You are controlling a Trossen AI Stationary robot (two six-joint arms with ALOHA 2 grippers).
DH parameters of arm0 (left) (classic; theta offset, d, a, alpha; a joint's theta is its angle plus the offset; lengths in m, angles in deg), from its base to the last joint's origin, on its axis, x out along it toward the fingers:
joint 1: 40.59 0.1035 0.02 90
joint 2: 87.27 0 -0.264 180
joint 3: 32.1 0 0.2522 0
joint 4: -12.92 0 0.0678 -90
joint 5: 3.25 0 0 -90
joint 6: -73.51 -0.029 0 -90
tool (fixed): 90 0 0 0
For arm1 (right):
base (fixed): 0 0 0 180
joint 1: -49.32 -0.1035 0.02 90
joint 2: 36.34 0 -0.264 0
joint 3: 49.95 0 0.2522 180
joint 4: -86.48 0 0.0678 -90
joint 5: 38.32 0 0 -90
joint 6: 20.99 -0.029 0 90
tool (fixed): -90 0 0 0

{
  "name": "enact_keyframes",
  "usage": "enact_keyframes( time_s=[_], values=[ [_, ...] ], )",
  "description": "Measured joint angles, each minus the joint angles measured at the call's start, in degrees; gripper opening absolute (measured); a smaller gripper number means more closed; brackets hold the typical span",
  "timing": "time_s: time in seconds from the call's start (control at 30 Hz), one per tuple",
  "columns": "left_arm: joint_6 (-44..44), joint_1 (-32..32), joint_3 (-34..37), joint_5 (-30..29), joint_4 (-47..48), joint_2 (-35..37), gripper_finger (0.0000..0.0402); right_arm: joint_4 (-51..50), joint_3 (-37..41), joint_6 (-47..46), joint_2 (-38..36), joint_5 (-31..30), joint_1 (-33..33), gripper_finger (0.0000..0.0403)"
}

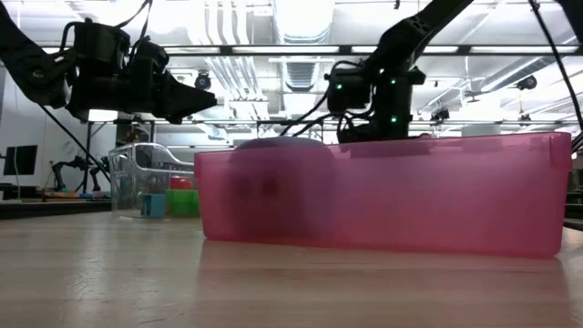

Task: Pick & Place Toys
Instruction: Put the yellow playing card into the white bin

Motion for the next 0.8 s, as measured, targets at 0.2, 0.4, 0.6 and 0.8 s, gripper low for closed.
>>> enact_keyframes(
  time_s=[0.2, 0.4, 0.6, 0.8],
  values=[
    [0.01, 0.0, 0.0, 0.0, 0.0, 0.0, 0.0142, 11.11, 4.8, -0.58, -8.55, 4.88, -0.03, 0.0018],
    [0.01, 0.0, 0.0, 0.0, 0.0, 0.0, 0.0142, 17.62, 7.07, -1.26, -14.15, 8.51, -0.03, 0.0079],
    [0.03, 0.0, 0.0, 0.0, 0.0, 0.0, 0.0142, 18.98, 7.28, -1.45, -14.61, 7.91, -0.1, 0.0237],
    [0.02, 0.0, 0.0, 0.0, 0.0, 0.0, 0.0142, 17.4, 6.99, -1.26, -11.5, 5.87, -0.12, 0.0388]
  ],
)
